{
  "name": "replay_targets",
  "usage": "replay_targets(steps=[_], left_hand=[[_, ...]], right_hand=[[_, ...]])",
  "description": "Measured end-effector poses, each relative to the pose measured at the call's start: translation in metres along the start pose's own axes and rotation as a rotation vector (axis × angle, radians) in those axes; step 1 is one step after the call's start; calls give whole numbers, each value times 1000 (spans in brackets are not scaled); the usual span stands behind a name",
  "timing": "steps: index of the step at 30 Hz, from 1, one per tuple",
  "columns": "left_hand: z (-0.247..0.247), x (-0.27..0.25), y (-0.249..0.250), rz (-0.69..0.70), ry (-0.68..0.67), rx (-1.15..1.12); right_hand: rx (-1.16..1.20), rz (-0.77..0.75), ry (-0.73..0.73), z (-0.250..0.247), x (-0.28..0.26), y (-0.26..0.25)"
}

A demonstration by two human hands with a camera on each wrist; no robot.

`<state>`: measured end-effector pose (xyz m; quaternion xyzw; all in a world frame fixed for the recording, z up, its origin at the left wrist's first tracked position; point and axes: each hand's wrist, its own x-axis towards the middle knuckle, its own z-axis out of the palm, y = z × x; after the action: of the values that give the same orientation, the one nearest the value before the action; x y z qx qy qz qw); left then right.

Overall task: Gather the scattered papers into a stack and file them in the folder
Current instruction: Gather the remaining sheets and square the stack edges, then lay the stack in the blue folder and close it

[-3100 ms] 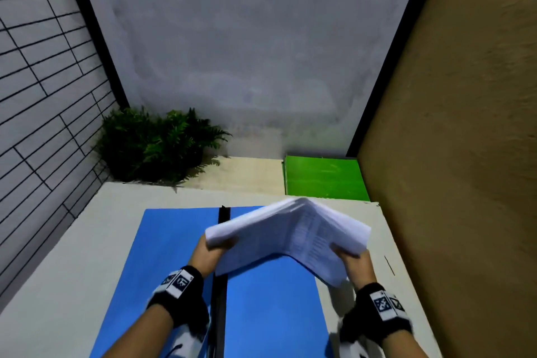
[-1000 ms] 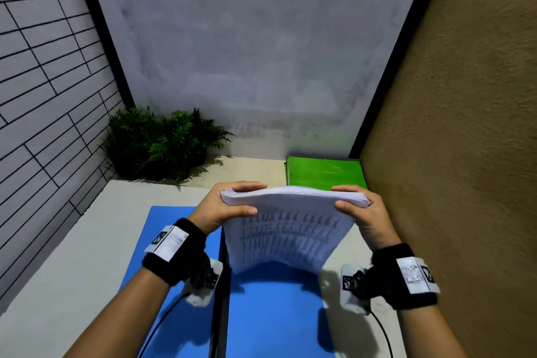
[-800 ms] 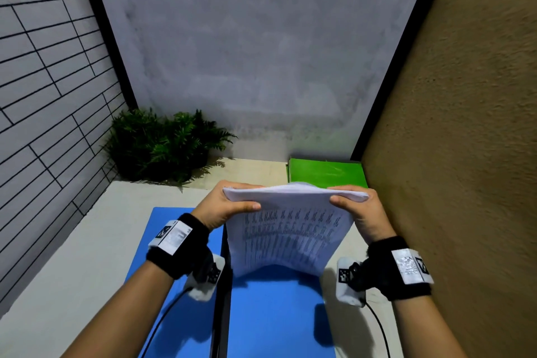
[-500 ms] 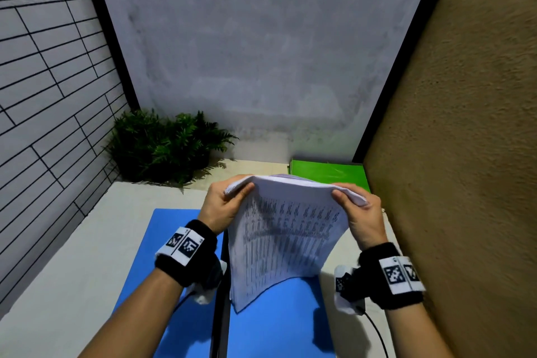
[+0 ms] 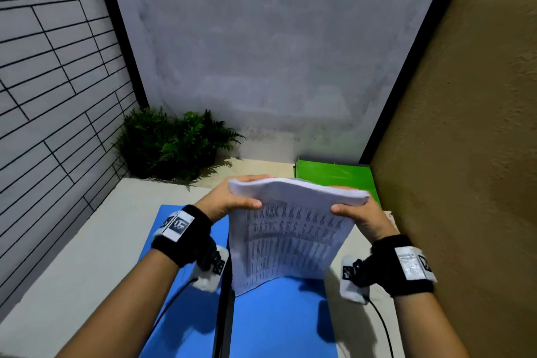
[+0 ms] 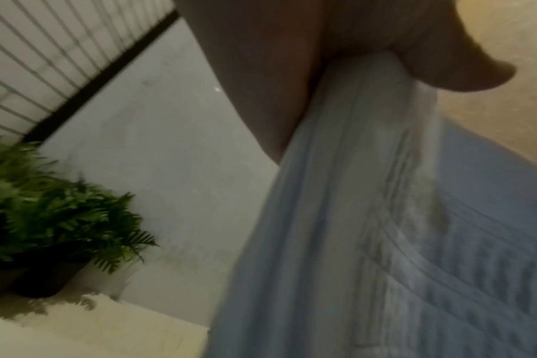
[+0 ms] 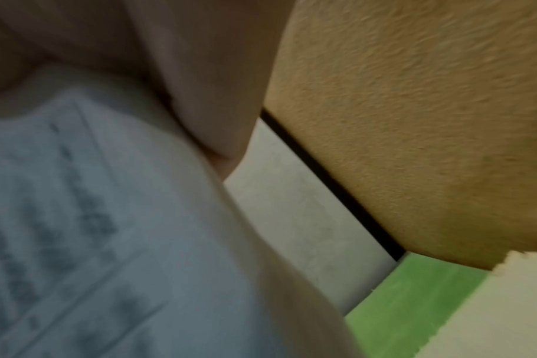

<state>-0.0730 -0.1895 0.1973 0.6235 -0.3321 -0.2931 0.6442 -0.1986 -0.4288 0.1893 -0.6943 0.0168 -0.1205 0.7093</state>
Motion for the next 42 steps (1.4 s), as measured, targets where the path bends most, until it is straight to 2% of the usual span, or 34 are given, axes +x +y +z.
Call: replay_targets(steps=[1,3,7,12,15,17,19,22,24,28,32,34,36,39,42], left_hand=[[3,1,0,-5,-45,2],[3,4,-6,6,-48,-17],[-6,-1,-11,-29,99,-76],[1,-2,2,82,292,121],[3,-4,0,120,400,129],[7,-7,-14,59,404,55],[12,-11,-38,-59,361,-21],[12,-12,-87,-317,394,68],[14,-14,-110,-410,440,136],[18,-11,-109,-288,464,233],[13,-21,-119,-268,383,129],[9,-36,-136,-380,376,114],[-5,-58,-154,-490,461,175],[-49,-104,-183,-661,611,571],[-87,-147,-197,-992,635,837]], right_hand=[[-10,8,-50,4,1,-2],[-8,19,-33,4,4,0],[-57,15,115,-4,6,5],[-124,-98,261,3,4,-3],[-93,-166,288,8,-2,-4],[-54,-102,285,12,-6,11],[-15,37,290,11,-10,39],[-60,206,259,8,-16,83],[-116,280,258,9,-22,105],[-197,309,424,13,-26,117],[-126,300,509,16,-38,112],[-166,385,480,13,-49,124],[-253,522,464,4,-60,149],[-369,663,471,-2,-71,173],[-420,701,478,3,-72,180]])
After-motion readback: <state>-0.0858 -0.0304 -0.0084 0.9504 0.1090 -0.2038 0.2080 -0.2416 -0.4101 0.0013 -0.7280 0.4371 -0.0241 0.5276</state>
